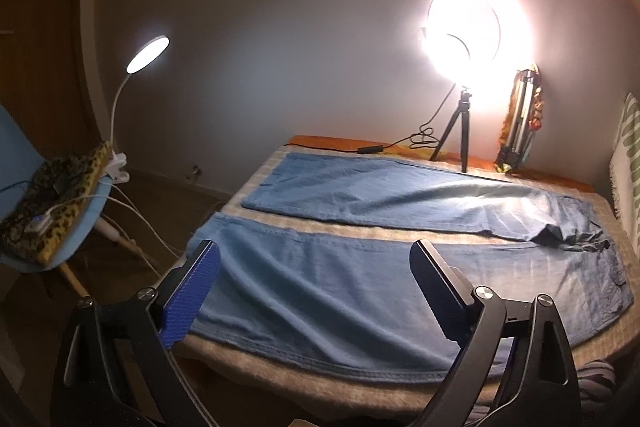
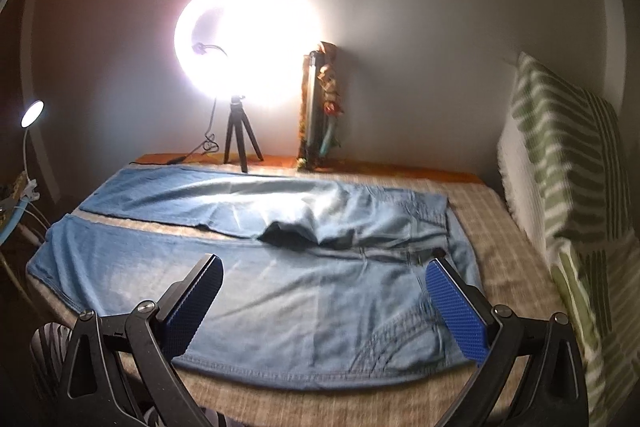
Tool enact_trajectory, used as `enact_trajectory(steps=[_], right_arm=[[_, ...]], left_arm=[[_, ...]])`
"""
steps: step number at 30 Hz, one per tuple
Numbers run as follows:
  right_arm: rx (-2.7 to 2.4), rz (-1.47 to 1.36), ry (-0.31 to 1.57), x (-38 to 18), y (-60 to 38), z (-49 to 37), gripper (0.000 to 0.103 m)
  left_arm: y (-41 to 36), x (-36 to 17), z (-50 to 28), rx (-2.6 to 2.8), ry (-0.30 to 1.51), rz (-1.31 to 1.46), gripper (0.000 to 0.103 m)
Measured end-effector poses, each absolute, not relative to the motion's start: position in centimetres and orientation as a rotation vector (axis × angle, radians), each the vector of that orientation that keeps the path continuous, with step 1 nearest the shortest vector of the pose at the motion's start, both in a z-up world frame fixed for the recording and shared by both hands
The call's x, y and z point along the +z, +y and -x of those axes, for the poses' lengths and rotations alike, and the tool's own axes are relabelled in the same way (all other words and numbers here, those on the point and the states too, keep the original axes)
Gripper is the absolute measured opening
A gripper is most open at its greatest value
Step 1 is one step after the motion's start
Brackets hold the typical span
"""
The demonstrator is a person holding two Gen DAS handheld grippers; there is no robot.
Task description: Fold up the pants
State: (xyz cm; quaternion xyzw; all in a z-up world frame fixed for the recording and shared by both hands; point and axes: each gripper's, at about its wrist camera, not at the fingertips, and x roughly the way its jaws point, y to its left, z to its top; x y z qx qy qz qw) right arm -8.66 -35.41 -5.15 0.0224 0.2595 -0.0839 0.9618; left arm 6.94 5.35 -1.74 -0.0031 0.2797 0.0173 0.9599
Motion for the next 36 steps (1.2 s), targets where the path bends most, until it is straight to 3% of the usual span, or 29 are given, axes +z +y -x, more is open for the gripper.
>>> enact_trajectory(steps=[13,19,36], right_arm=[[0.033,0.082,0.575,-0.1,-36.0,-3.4,0.095],[0.124,0.074,0.619,1.0,-37.1,-11.5,0.089],[0.294,0.075,0.830,-11.1,-36.1,-32.1,0.077]], left_arm=[[7.3,-1.2,-16.8,0.012,0.614,-0.043,0.074],[7.5,-1.2,-23.0,0.001,0.652,-0.049,0.073],[6.4,-8.1,-38.3,-0.022,0.879,0.021,0.073]])
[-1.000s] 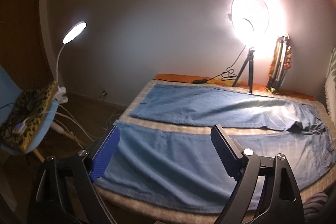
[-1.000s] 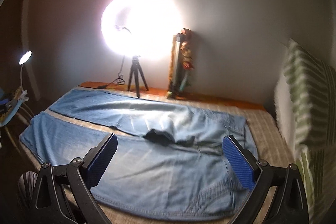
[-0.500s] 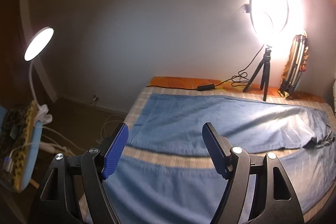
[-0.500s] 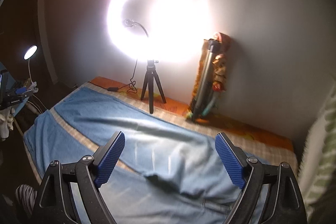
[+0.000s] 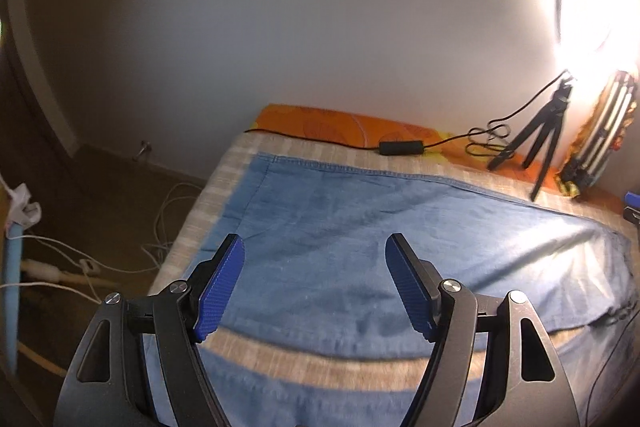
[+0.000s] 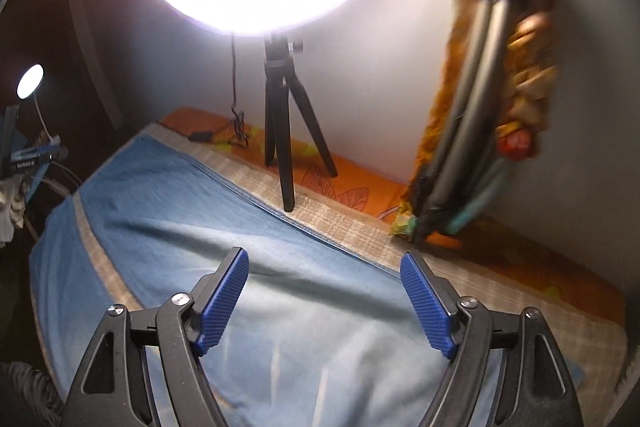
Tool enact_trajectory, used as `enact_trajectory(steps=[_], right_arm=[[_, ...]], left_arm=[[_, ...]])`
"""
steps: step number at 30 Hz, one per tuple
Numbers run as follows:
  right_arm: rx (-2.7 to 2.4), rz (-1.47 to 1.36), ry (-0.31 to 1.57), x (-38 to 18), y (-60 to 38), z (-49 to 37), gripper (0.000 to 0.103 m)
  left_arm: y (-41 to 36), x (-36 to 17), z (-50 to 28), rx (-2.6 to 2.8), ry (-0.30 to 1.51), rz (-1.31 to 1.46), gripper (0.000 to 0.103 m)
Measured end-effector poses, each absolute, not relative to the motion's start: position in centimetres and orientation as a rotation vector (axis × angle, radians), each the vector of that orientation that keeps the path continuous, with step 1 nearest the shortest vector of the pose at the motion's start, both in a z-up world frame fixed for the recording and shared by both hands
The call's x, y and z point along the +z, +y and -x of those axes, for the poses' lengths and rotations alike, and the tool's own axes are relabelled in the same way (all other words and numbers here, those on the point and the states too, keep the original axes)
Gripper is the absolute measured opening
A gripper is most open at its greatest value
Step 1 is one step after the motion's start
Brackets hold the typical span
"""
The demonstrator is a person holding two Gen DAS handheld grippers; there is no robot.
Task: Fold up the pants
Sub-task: 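Move both tools to the jeans edge near the headboard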
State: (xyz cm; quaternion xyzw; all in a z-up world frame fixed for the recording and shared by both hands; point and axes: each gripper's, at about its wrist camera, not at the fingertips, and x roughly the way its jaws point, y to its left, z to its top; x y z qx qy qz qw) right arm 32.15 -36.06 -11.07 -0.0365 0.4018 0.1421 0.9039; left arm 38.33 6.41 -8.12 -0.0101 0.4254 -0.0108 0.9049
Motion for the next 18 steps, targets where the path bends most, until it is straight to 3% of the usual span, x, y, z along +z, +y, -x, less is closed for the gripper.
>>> enact_trajectory(steps=[8,18], right_arm=[[0.385,0.122,0.930,-16.4,-33.0,-38.3,0.063],[0.438,0.186,0.992,-20.7,-30.8,-42.4,0.061]], left_arm=[[4.7,-12.0,-43.2,-0.026,0.945,0.024,0.073],[3.3,-16.5,-45.8,-0.037,1.007,0.010,0.073]])
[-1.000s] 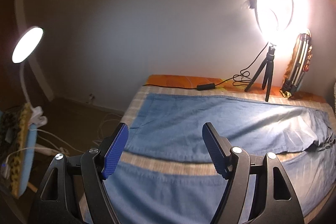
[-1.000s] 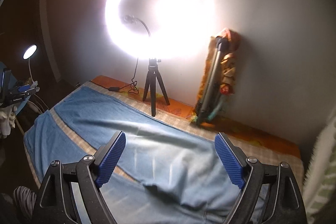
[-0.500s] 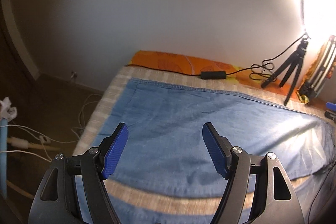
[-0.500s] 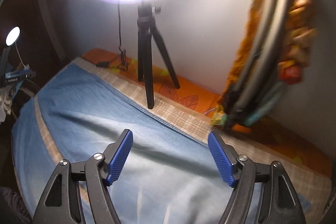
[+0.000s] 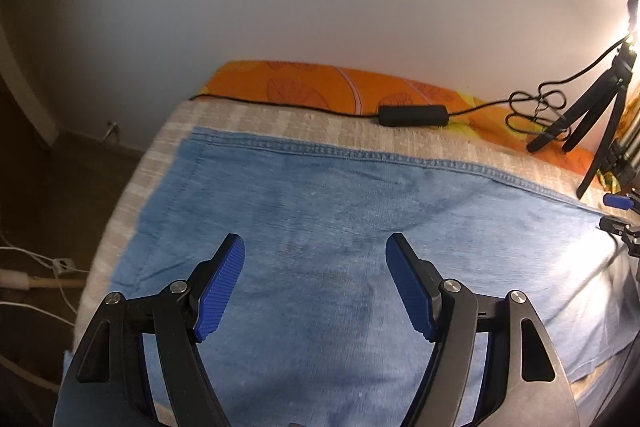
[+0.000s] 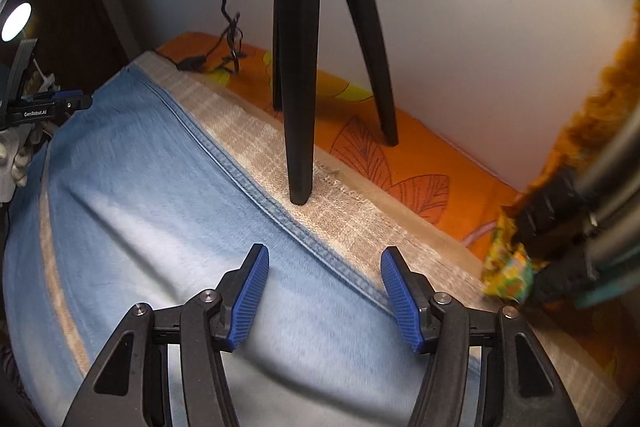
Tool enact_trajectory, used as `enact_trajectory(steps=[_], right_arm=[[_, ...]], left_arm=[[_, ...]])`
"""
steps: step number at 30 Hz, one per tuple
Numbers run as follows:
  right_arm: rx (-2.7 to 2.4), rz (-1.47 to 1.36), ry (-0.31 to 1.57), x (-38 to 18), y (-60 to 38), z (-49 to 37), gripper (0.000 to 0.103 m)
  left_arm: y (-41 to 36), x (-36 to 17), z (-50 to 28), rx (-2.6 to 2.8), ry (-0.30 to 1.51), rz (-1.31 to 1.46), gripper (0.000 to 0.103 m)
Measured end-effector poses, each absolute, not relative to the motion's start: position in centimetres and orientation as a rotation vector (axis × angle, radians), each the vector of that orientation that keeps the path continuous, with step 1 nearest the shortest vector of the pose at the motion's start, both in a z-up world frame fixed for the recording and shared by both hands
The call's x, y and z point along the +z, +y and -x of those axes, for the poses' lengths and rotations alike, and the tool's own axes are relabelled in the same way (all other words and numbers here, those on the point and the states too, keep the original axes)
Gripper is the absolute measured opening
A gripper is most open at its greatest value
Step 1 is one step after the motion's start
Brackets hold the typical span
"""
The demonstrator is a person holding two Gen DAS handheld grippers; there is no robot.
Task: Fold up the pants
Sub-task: 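Move both tools to the jeans edge near the headboard, then close the right tool on the jeans seam while the left tool grasps beside it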
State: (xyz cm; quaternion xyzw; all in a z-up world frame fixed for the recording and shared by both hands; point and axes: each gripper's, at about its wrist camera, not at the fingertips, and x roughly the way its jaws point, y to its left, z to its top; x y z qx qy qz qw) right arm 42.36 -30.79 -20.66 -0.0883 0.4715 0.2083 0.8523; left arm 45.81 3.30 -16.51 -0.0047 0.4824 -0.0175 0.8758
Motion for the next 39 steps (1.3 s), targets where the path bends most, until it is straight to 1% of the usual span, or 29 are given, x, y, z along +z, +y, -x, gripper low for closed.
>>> enact_trajectory(steps=[5,7,8,9,12,13,16,17,23,28,31,32,34,39], right_arm=[[0.458,0.207,1.010,-21.6,-30.2,-42.6,0.061],[0.460,0.207,1.001,-21.7,-30.0,-42.6,0.059],[0.461,0.202,0.995,-21.6,-30.0,-42.5,0.053],[0.454,0.203,0.989,-21.6,-29.8,-42.5,0.041],[0.462,0.180,0.987,-21.5,-29.8,-42.1,0.023],[0.455,0.191,0.985,-21.5,-29.6,-42.0,0.020],[0.443,0.221,0.957,-20.5,-28.9,-40.7,0.007],[0.438,0.224,0.939,-19.9,-28.8,-40.1,0.004],[0.464,0.234,0.834,-16.0,-27.8,-34.1,0.002],[0.493,0.337,0.819,-16.0,-26.1,-29.7,0.000],[0.507,0.370,0.831,-16.7,-25.7,-28.1,0.000],[0.512,0.386,0.837,-17.1,-25.4,-27.9,0.000],[0.514,0.404,0.843,-17.6,-24.8,-27.8,0.000],[0.507,0.392,0.843,-18.0,-25.0,-28.5,0.000]], left_arm=[[3.7,-18.0,-46.6,-0.044,1.036,0.046,0.073],[3.8,-18.2,-46.8,-0.041,1.039,0.054,0.073],[3.9,-18.2,-46.9,-0.039,1.040,0.062,0.073],[4.2,-18.3,-47.1,-0.040,1.046,0.082,0.073],[5.1,-18.2,-47.6,-0.039,1.060,0.147,0.073],[5.4,-18.1,-47.8,-0.034,1.064,0.177,0.073],[6.6,-17.7,-48.6,-0.034,1.071,0.281,0.073],[7.0,-17.6,-49.0,-0.035,1.071,0.315,0.073],[8.4,-17.7,-51.1,-0.018,1.074,0.478,0.073],[7.7,-18.7,-52.5,-0.002,1.134,0.531,0.073],[6.5,-19.9,-53.9,0.048,1.197,0.471,0.075],[5.9,-20.0,-54.4,0.070,1.194,0.432,0.077],[5.2,-20.1,-55.1,0.115,1.203,0.396,0.078],[2.3,-21.0,-55.3,0.227,1.146,0.211,0.077]])
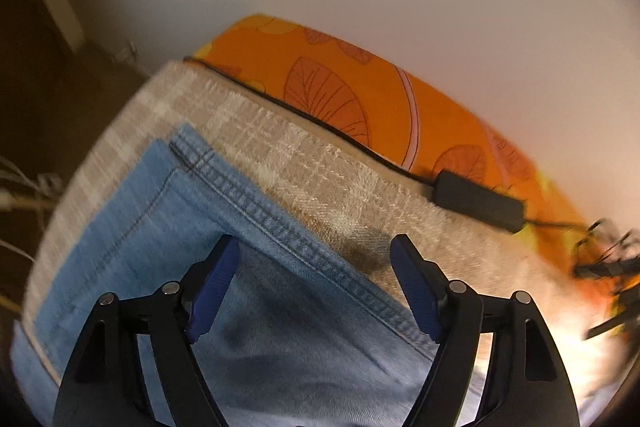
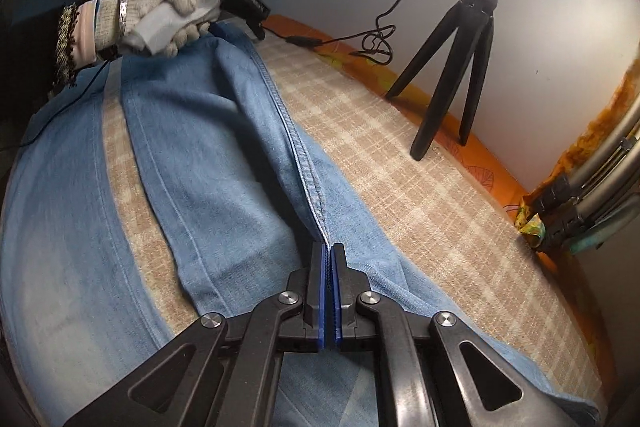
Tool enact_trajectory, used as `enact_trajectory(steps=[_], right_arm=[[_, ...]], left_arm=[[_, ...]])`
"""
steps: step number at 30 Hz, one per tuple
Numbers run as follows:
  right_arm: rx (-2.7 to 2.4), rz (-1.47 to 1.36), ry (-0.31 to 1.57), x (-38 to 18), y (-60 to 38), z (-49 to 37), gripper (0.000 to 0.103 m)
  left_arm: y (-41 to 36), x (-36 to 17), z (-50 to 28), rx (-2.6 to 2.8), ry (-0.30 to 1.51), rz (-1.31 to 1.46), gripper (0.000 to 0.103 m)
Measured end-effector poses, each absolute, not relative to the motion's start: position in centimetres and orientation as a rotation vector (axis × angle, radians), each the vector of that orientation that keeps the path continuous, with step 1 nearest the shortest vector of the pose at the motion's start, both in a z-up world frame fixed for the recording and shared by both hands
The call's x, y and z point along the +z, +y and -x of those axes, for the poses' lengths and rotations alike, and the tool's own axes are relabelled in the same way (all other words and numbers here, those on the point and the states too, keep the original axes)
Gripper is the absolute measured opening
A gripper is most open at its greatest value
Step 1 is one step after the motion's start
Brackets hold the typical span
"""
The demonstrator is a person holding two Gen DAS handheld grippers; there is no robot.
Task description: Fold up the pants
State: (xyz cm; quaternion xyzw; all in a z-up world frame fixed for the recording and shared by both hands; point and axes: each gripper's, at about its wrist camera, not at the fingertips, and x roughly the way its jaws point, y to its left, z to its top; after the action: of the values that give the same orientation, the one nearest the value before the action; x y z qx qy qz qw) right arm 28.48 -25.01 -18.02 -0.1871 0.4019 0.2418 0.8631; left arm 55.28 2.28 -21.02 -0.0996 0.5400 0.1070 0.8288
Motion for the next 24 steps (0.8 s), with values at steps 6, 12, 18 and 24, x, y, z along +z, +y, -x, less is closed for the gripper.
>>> enact_trajectory(steps=[6,12,18,24], right_arm=[[0.490,0.391,0.826,-17.8,-25.1,-28.5,0.000],[0.429,0.388,0.799,-16.8,-25.0,-29.6,0.000],[0.394,0.398,0.751,-14.0,-24.8,-29.4,0.000],[0.400,0.442,0.715,-11.3,-23.7,-26.3,0.000]], left_arm=[[1.6,-21.4,-53.4,0.285,1.020,0.161,0.028],[4.6,-20.7,-52.0,0.248,0.992,0.319,0.003],[7.1,-15.6,-49.5,0.179,0.881,0.357,0.003],[8.4,-10.9,-44.9,0.128,0.790,0.334,0.003]])
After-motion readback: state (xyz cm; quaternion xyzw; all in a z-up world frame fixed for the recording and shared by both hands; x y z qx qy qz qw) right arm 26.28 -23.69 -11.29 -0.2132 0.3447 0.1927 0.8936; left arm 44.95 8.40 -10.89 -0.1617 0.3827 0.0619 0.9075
